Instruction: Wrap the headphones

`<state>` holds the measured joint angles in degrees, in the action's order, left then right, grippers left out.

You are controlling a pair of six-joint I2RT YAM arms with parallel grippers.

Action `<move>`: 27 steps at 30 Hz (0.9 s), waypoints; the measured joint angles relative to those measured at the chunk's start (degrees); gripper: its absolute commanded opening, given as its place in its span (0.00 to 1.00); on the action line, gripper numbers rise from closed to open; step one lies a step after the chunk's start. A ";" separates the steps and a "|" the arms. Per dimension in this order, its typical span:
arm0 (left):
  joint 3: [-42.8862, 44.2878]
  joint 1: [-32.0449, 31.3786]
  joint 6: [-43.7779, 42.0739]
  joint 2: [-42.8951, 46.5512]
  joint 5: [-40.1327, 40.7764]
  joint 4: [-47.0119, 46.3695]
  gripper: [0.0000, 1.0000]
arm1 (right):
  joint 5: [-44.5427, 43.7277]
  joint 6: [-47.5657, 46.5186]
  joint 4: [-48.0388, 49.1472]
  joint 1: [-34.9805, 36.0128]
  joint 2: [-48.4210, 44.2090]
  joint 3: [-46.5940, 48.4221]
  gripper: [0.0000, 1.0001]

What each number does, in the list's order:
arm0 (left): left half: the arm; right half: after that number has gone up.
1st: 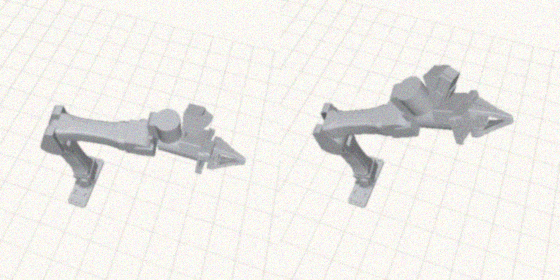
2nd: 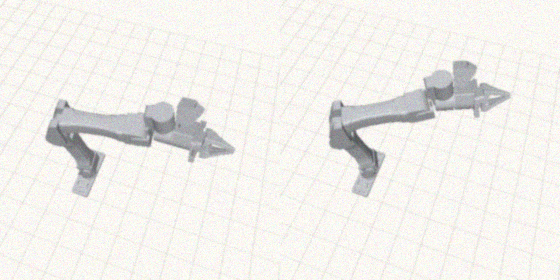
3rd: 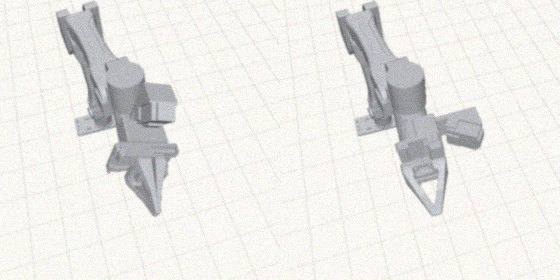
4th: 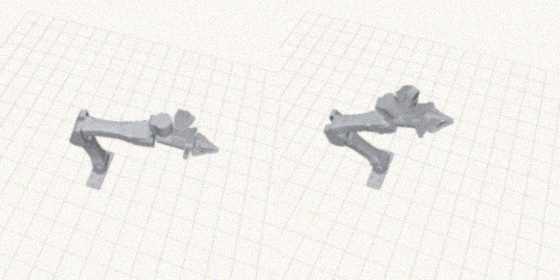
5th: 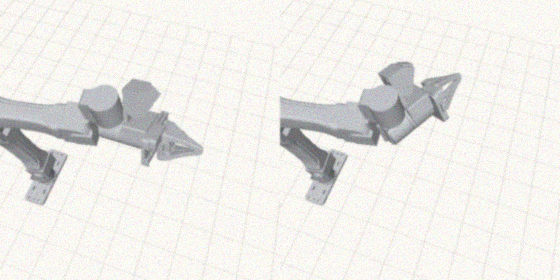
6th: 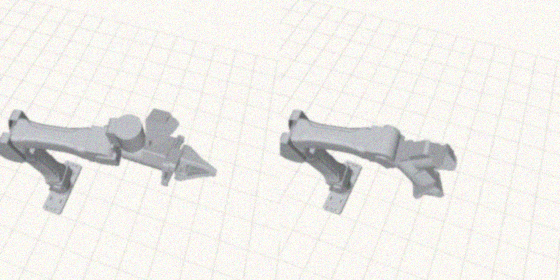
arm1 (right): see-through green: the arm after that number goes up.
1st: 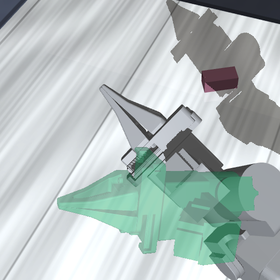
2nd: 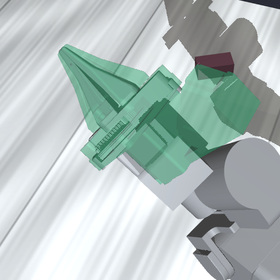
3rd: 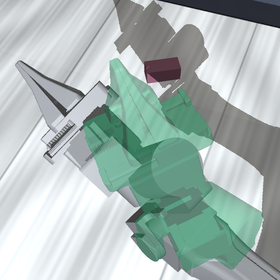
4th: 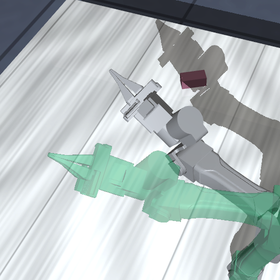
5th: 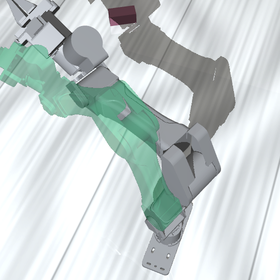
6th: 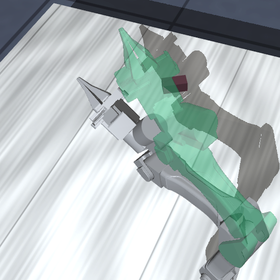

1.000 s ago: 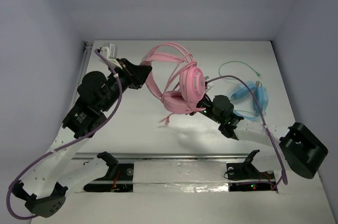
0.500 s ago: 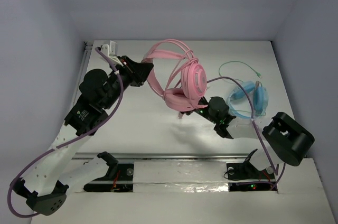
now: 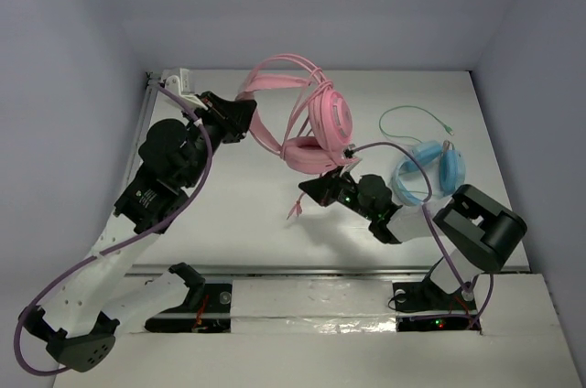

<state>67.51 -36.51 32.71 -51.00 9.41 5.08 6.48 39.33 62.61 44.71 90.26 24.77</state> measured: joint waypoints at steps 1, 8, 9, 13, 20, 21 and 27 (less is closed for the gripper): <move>-0.42 0.00 0.20 0.00 1.38 -0.66 0.00 | -0.11 0.44 -0.11 0.31 -0.15 0.00 0.00; -6.62 0.00 3.23 -0.68 13.68 -6.51 0.00 | -3.13 3.21 -4.24 9.88 -1.03 1.62 0.00; -7.28 0.00 3.45 -1.07 15.74 -6.95 0.00 | -3.48 3.63 -4.79 11.93 -0.98 2.05 0.00; -9.01 0.00 3.30 -3.43 22.49 -8.68 0.00 | -5.16 5.16 -7.21 19.06 -0.70 4.83 0.00; -11.89 -0.09 0.87 -8.20 32.04 -12.13 0.00 | -11.54 5.88 -17.70 27.36 -2.36 10.60 0.00; -12.74 -0.11 0.66 -8.76 33.07 -12.44 0.00 | -12.35 5.88 -19.58 28.28 -2.99 11.23 0.00; -20.15 -0.15 0.09 -11.19 36.33 -12.98 0.00 | -18.56 4.15 -38.88 32.87 -7.91 18.08 0.00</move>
<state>47.35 -36.67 32.80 -62.19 45.74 -7.90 -12.08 43.48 23.73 77.58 82.35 42.85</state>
